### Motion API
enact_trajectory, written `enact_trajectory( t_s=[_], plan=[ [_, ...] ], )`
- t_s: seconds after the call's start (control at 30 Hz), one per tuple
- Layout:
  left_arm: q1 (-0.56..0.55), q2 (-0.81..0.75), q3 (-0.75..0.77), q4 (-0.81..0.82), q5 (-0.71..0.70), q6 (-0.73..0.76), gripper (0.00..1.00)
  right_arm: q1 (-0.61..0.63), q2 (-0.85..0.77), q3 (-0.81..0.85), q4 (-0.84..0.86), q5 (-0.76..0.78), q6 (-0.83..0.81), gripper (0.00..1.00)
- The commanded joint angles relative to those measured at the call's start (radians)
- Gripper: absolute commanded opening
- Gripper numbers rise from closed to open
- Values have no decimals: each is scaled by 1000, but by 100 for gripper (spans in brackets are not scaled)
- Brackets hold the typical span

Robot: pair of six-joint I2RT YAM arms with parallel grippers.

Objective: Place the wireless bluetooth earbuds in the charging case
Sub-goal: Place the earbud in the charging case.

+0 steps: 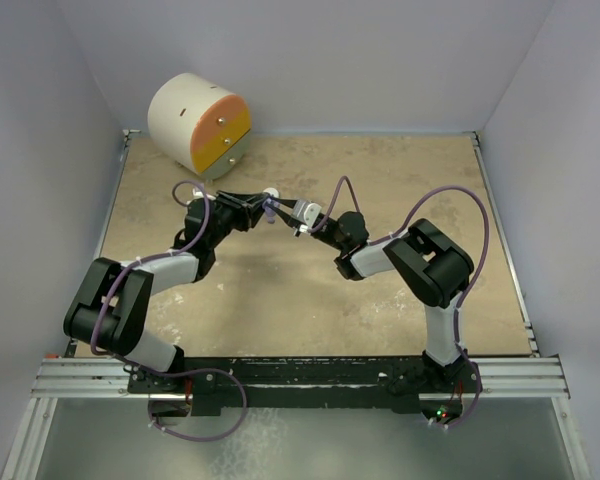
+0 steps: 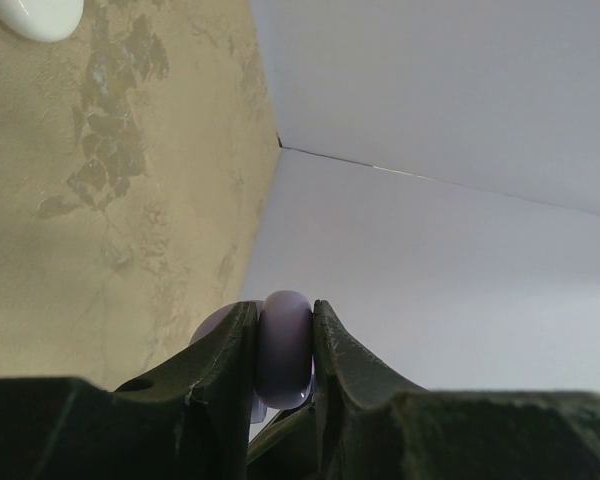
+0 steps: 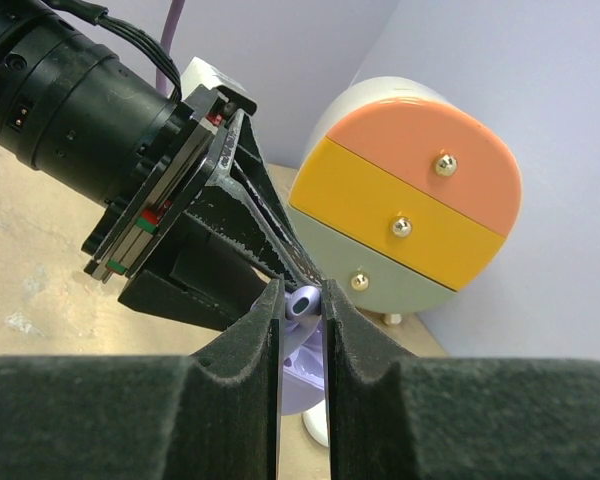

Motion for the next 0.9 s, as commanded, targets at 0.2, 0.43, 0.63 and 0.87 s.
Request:
enact_trajectory(
  t_s=[0.2, 0.43, 0.63, 0.87],
  plan=[
    [-14, -40, 39, 18, 13, 14, 0, -1, -44, -2, 781, -16, -18, 0],
    [-15, -50, 40, 12, 11, 13, 0, -3, -43, -9, 785, -16, -20, 0],
    [-15, -56, 47, 19, 9, 7, 0, -5, -45, -24, 789, -15, -22, 0],
    [-14, -54, 40, 46, 10, -13, 0, -8, -48, -28, 796, -5, -25, 0]
  ],
)
